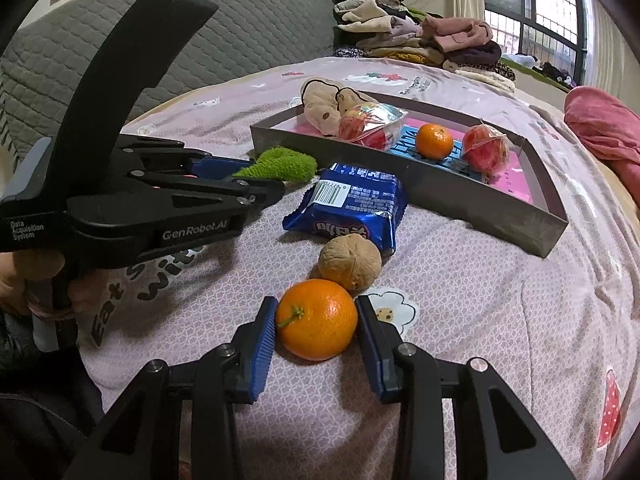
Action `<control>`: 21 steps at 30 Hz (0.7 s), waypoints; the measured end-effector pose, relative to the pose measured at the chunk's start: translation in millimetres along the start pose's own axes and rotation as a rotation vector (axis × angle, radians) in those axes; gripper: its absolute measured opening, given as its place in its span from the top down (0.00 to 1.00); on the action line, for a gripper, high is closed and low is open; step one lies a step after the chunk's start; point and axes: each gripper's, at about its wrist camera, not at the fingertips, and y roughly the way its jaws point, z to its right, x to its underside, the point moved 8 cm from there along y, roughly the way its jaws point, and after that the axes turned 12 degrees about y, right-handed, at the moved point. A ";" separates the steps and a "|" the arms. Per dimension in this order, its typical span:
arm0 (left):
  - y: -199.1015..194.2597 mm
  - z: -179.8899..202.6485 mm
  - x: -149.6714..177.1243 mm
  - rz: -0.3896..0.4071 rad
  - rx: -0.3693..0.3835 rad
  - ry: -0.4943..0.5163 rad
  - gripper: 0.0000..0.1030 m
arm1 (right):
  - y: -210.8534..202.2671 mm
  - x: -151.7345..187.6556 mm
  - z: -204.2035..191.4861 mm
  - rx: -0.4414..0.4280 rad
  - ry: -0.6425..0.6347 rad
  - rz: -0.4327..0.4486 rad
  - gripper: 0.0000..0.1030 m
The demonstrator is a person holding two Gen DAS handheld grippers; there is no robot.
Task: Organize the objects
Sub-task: 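Close the right tool on the orange while the left tool grasps the green terry ring, then lift the orange with the right tool while the left tool lifts the ring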
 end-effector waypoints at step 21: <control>-15.6 12.9 -23.8 0.067 0.010 -0.020 0.83 | -17.9 -2.8 38.0 0.061 0.041 0.034 0.62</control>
